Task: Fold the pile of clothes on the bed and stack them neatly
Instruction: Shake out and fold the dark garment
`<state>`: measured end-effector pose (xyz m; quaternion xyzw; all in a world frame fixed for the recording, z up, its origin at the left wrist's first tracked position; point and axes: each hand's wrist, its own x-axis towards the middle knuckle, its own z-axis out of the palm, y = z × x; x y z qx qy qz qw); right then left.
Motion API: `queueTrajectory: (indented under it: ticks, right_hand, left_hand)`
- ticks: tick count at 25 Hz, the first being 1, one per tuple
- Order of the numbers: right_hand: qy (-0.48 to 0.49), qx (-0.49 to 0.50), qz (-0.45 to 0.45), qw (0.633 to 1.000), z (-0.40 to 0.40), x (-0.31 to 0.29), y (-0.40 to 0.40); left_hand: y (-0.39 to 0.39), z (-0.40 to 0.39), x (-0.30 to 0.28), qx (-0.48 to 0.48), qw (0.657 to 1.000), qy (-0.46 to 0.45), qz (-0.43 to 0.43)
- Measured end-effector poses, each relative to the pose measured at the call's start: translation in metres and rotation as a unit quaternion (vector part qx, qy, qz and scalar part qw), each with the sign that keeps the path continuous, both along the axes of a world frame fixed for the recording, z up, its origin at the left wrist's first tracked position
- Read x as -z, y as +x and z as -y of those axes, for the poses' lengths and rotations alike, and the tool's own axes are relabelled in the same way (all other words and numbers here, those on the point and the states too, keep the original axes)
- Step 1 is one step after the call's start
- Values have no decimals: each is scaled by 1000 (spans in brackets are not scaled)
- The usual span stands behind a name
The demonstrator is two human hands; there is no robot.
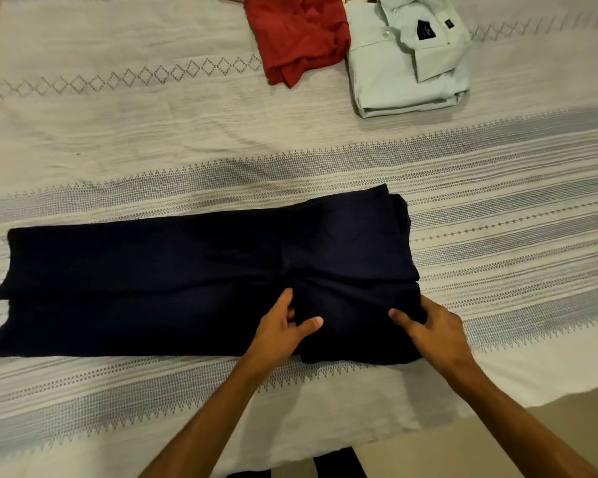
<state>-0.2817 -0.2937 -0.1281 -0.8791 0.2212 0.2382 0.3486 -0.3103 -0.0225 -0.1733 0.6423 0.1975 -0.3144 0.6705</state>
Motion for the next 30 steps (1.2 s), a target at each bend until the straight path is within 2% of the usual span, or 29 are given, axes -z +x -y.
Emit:
queueTrajectory:
  ticks: [1,3,6,8,9,10,11,13,15,18,20,22,24,25,27,28,29,30]
  right_hand:
    - [-11,19,11,1000,3,3,0]
    - [-80,54,40,995,10,11,1]
    - [-174,34,76,981,6,8,-1]
    - [-190,-38,181,964,-21,-8,3]
    - [-173,-82,222,956,-42,-15,7]
    - [-146,-137,251,947,-68,-17,10]
    - [-122,-197,265,936,-98,-17,13]
    - [-92,-312,257,910,-162,-8,12]
    - [-65,-402,255,877,-232,8,10]
    - [-58,-481,261,835,-337,38,6]
    - [-75,-504,231,829,-390,57,2]
    - [-122,-517,190,826,-414,70,-4]
    - [-145,-526,166,821,-421,75,-6]
    - [-129,-534,164,819,-420,72,-3]
    - [-54,-531,156,831,-415,64,6]
    - [16,-504,125,854,-411,60,13]
    - [110,-439,76,888,-410,48,21]
    - [222,-327,26,918,-405,36,29]
  left_hand:
    - [0,0,-5,6,1000,21,12]
    - [-1,-5,-18,8,991,129,39]
    - [-10,-50,-36,-72,950,277,128]
    - [-19,-116,-37,-138,878,428,163]
    - [-24,-154,-35,-158,833,509,147]
    - [-29,-193,-33,-177,798,567,103]
    - [-35,-231,-31,-199,781,591,43]
    - [-43,-288,-31,-246,780,571,-73]
    - [-47,-329,-30,-261,785,546,-129]
    - [-39,-371,-27,-255,810,521,-92]
    - [-28,-381,-28,-258,840,472,-64]
    - [-18,-381,-28,-215,864,449,-81]
    - [-11,-381,-24,-177,868,458,-76]
    - [-9,-378,-26,-187,866,460,-56]
    - [-5,-361,-43,-224,856,466,6]
    - [-1,-347,-57,-224,849,477,34]
    - [4,-329,-72,-200,845,493,56]
    - [9,-307,-88,-153,841,513,78]
